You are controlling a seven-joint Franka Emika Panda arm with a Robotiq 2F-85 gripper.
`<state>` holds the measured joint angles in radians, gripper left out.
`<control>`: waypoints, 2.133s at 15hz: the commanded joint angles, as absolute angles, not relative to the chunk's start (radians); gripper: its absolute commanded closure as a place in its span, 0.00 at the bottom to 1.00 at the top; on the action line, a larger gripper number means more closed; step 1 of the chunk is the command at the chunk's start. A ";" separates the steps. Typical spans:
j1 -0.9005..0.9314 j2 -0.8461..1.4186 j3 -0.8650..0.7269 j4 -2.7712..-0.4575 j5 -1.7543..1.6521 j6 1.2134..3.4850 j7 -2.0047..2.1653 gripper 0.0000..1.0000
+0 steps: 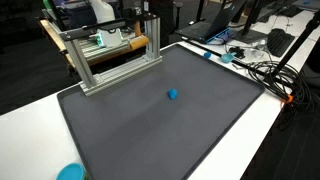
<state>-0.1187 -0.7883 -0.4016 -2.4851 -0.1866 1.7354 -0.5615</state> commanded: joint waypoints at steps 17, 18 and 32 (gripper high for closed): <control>-0.011 -0.838 -0.042 -2.585 -0.027 1.907 -0.142 0.00; -0.002 -0.832 -0.038 -2.586 -0.026 1.910 -0.137 0.00; -0.023 -0.805 0.052 -2.725 -0.031 2.115 0.049 0.00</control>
<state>-0.0107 -0.7976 0.0294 -2.6840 -0.0274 2.0758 -0.0311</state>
